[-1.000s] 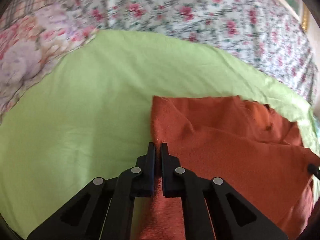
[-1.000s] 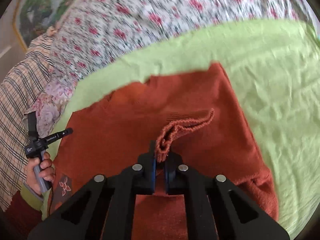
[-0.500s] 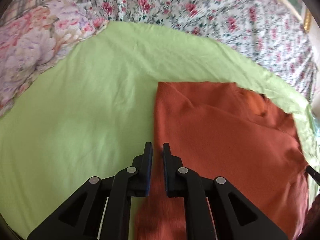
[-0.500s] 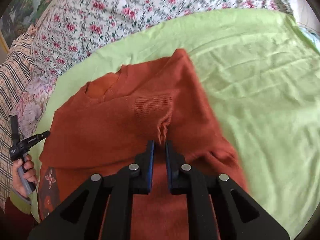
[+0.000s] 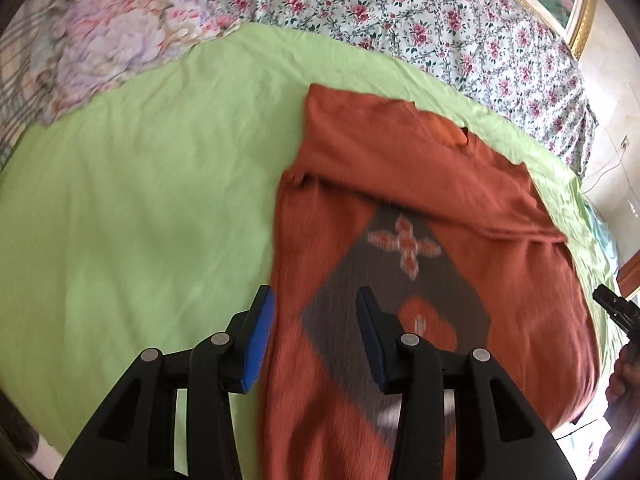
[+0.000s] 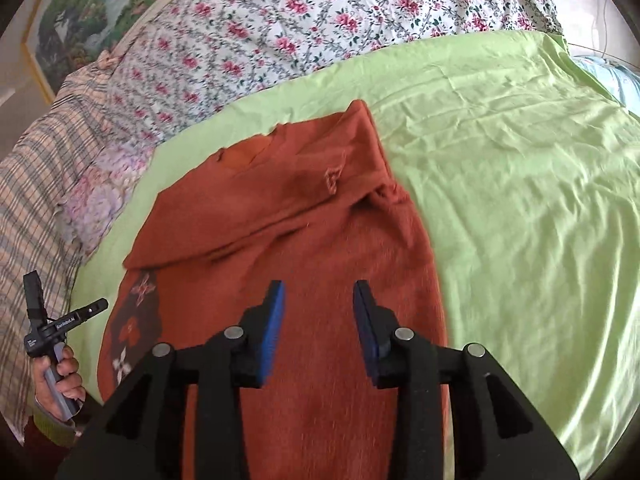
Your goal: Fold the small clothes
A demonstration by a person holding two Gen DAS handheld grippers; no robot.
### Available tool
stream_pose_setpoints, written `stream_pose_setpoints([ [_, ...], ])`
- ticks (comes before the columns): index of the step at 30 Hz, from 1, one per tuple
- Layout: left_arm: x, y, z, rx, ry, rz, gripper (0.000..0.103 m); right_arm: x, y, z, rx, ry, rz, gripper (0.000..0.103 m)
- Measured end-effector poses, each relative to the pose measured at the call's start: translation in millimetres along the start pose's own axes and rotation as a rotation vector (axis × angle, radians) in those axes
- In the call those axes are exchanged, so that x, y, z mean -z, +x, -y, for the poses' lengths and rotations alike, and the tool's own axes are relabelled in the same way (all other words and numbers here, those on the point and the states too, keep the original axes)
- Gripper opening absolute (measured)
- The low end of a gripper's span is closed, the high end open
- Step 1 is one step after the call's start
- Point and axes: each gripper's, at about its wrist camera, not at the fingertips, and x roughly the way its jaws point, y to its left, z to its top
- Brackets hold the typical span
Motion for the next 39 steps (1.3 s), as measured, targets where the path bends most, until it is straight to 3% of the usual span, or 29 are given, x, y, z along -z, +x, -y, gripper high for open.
stream_pose_setpoints([
  [4,28.0,-16.0,-6.7,0.016,0.015,-0.017,0.054,19.4,-9.5,-0.4,-0.044,-0.016,-0.017,0.037],
  [9,63.3,-20.3,-12.5,0.043,0.035,-0.082,0.055,36.7,-18.8,2.2,-0.122,-0.03,-0.034,0.037],
  [11,78.4,-22.1,-19.2,0.088,0.019,-0.095,0.057,44.1,-24.1,5.6,-0.146,-0.027,-0.039,0.037],
  [14,96.3,-28.9,-27.6,0.243,-0.003,-0.115,0.065,55.2,-33.1,13.8,-0.17,-0.027,-0.052,0.037],
  [17,108.6,-33.2,-32.9,0.292,0.011,-0.121,0.065,68.8,-46.3,25.9,-0.189,-0.035,-0.077,0.039],
  [25,125.4,-35.9,-27.5,0.342,0.068,-0.149,0.052,98.8,-78.2,54.2,-0.176,-0.07,-0.149,0.045],
  [33,125.3,-32.6,-24.9,0.406,0.096,-0.164,0.052,120.2,-64.7,51.1,-0.298,-0.085,-0.21,0.048],
  [36,124.1,-33.0,-27.0,0.392,0.107,-0.16,0.038,119.7,-57.2,44.4,-0.362,-0.087,-0.199,0.048],
  [39,125.1,-32.5,-35.4,0.416,0.082,-0.169,0.037,120.3,-57.9,44.9,-0.404,-0.085,-0.196,0.048],
])
